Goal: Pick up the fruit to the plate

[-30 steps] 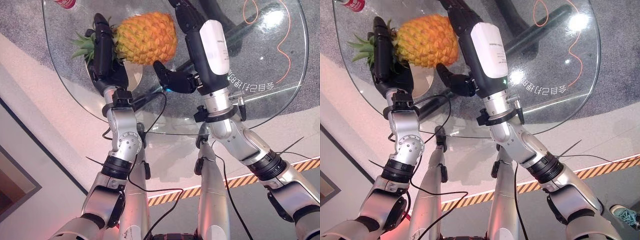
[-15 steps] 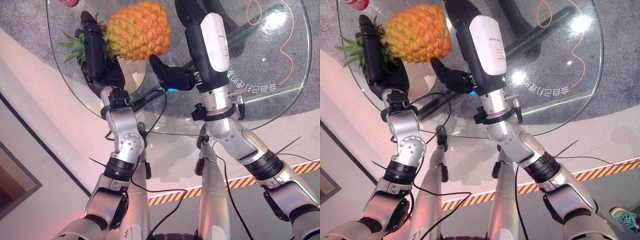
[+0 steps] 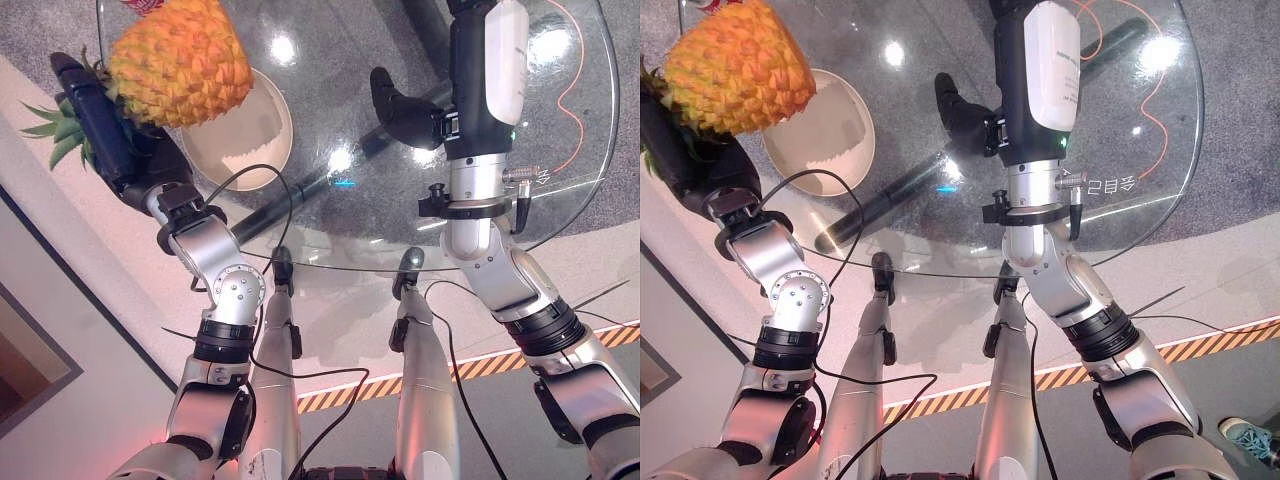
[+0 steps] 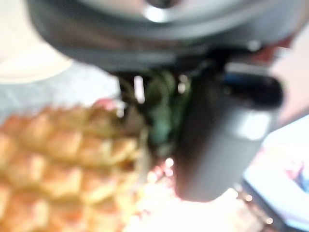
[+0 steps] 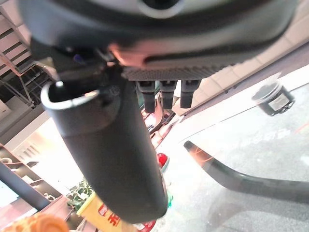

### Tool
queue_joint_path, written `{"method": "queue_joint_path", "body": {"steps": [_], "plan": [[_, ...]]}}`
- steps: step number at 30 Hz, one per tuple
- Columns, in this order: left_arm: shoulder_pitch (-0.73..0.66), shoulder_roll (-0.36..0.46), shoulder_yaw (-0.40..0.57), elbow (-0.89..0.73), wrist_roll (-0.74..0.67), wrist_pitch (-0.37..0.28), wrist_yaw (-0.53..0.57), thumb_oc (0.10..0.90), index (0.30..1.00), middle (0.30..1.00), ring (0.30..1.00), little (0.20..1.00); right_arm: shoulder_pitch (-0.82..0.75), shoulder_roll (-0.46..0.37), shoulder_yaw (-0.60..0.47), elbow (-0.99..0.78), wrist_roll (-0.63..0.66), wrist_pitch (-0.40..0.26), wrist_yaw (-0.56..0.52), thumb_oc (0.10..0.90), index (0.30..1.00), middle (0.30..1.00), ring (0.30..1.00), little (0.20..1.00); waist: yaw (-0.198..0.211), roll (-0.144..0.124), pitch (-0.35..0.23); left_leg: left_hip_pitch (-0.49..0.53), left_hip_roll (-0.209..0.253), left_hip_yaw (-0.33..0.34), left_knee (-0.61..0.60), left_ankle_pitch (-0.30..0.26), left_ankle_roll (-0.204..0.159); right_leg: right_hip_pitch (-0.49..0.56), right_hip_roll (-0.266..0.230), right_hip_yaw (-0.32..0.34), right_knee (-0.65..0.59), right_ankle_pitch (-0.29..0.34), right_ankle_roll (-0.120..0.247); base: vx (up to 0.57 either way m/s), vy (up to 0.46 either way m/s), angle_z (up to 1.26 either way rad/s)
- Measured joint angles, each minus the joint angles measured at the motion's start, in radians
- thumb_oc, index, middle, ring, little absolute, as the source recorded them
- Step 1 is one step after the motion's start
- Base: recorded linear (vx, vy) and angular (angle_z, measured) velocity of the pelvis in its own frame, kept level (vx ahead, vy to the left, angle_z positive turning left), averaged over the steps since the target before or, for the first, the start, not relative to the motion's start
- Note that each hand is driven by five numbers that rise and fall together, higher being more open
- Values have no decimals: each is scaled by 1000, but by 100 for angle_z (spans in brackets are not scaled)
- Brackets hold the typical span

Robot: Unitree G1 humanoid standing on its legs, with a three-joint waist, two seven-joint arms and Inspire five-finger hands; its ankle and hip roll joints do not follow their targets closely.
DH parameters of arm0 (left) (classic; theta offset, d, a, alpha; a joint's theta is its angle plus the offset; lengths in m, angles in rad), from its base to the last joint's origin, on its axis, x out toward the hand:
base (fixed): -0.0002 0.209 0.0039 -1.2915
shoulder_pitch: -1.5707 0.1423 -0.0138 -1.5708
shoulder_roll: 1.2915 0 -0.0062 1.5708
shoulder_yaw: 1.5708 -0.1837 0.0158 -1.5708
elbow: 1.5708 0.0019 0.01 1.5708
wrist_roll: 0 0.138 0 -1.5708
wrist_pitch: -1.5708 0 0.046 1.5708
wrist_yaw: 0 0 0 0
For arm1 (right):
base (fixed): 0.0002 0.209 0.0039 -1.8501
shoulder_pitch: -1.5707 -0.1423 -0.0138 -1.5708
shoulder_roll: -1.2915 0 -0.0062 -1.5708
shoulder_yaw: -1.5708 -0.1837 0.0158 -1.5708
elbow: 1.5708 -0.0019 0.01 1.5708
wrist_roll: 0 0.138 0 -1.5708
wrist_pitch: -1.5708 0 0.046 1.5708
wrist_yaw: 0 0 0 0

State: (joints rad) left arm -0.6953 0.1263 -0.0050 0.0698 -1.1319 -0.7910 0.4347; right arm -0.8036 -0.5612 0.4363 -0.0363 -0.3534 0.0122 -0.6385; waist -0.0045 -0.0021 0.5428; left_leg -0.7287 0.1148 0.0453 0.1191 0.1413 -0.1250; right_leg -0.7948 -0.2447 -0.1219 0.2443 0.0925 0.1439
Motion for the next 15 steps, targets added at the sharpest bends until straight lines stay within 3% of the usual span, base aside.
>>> {"method": "queue_joint_path", "body": {"steps": [9, 15], "plan": [[-1, 0, -19, 0, 15, 0, 58, 100, 300, 300, 300, 200, 1, 0, 2, 0, 0, 2, -9, 800, 900, 900, 900, 900, -3, 0, 0, 0, 0, 0, 0, 0, 0, 0, 0, 0, -1, 0, 0, 0, 0, 0], [-1, 4, -17, 0, 178, 0, 152, 100, 300, 300, 300, 200, 31, 0, -28, 61, 11, 5, -120, 800, 900, 900, 900, 900, -2, 0, 0, 0, 0, 0, 0, 0, 0, 0, 0, 0, -1, 0, 0, 0, 0, 0]]}}
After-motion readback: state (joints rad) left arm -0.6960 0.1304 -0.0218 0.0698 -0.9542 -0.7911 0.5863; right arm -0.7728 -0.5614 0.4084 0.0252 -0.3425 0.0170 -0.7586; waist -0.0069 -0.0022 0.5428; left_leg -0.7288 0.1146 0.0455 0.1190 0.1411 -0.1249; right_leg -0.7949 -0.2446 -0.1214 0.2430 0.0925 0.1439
